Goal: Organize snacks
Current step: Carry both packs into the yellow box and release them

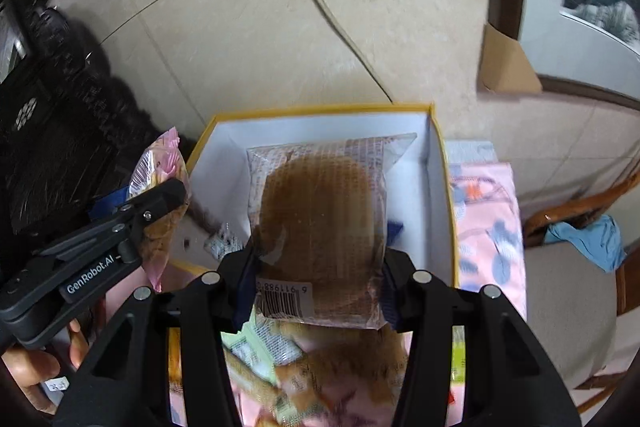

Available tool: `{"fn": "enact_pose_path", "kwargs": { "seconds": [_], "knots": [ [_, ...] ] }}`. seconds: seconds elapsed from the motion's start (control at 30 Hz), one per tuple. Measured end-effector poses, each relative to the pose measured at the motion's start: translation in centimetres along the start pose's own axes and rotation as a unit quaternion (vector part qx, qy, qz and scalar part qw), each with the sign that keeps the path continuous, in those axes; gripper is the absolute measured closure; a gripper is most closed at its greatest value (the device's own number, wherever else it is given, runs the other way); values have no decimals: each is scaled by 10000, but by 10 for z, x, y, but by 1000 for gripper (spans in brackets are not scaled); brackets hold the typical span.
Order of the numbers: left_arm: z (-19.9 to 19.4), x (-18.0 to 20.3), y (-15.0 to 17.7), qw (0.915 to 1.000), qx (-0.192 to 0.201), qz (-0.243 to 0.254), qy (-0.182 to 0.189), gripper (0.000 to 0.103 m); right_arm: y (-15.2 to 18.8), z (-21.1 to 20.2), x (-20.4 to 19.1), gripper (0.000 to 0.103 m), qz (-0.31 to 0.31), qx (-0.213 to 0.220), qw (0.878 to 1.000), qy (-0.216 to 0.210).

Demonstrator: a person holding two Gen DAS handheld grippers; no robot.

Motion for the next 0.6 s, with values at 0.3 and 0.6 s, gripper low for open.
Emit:
{"fn": "enact_pose_path", "kwargs": {
  "seconds": [0.3,0.6],
  "knots": [
    [-1,-43,-30,9993,101,-201,-313,16,-10,28,14,41,-12,-154,9996,237],
    [-51,-49,24,9996,-12,-234,-162,13,40,-17,6,41,-280,-423,9987,-80]
  ]
}}
Point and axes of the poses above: each gripper's, at about its wrist camera, not at the fingertips, and z roughly the way its jaws point, x to its right, y to its underside, the point moved 3 cm from there along z, roughly the way its jaws point, and after that the axes turned 14 degrees about x, right-handed, at the moved point
